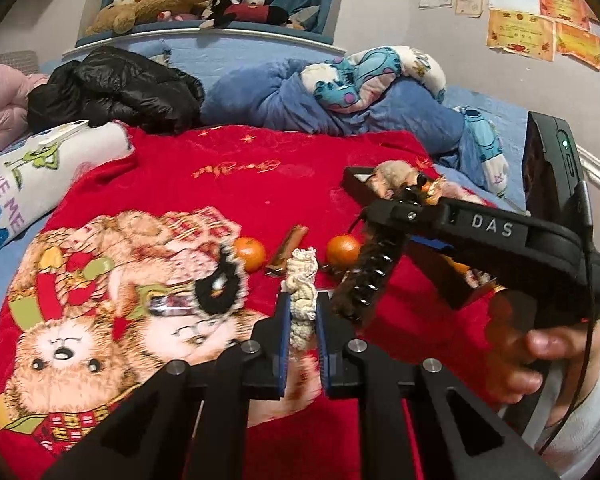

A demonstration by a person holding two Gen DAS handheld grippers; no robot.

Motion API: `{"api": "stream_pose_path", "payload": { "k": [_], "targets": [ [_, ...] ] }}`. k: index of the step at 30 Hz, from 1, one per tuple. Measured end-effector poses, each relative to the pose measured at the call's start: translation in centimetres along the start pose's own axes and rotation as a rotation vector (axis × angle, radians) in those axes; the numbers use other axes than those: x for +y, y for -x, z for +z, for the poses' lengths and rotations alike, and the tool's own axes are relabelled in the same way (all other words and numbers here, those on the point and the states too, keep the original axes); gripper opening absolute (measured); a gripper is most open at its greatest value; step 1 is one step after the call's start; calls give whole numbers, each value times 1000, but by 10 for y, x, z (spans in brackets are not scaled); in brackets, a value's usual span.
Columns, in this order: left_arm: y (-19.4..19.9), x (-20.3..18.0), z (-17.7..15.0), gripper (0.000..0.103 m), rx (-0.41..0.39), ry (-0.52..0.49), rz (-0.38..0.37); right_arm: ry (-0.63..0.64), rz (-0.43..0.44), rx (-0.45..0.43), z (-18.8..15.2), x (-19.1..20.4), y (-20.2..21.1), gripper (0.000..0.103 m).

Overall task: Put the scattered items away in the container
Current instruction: 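Carry the scrunchie and the hair clip in both grippers over the tray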

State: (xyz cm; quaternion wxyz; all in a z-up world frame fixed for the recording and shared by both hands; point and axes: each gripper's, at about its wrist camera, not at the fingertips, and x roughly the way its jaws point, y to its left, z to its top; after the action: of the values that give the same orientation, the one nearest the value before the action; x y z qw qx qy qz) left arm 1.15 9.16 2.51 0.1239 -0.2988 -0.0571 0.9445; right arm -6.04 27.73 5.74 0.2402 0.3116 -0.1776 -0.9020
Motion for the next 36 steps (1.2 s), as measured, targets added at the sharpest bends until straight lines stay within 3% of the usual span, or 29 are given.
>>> {"api": "stream_pose_path", "payload": {
  "k": [6, 22, 28, 36],
  "targets": [
    [-5, -35, 7, 12, -15, -22, -69, -11, -50, -61, 10, -26, 34, 31],
    [-29, -138, 7, 12, 5, -86, -271, -140, -257, -260, 20, -150, 172, 31],
    [-37, -152, 6, 12, 20, -85, -305, -187, -279, -279, 17, -176, 191, 31],
    [-42, -160, 3, 12, 29, -104, -312, -190, -289, -283, 18, -177, 190, 31]
  ]
}}
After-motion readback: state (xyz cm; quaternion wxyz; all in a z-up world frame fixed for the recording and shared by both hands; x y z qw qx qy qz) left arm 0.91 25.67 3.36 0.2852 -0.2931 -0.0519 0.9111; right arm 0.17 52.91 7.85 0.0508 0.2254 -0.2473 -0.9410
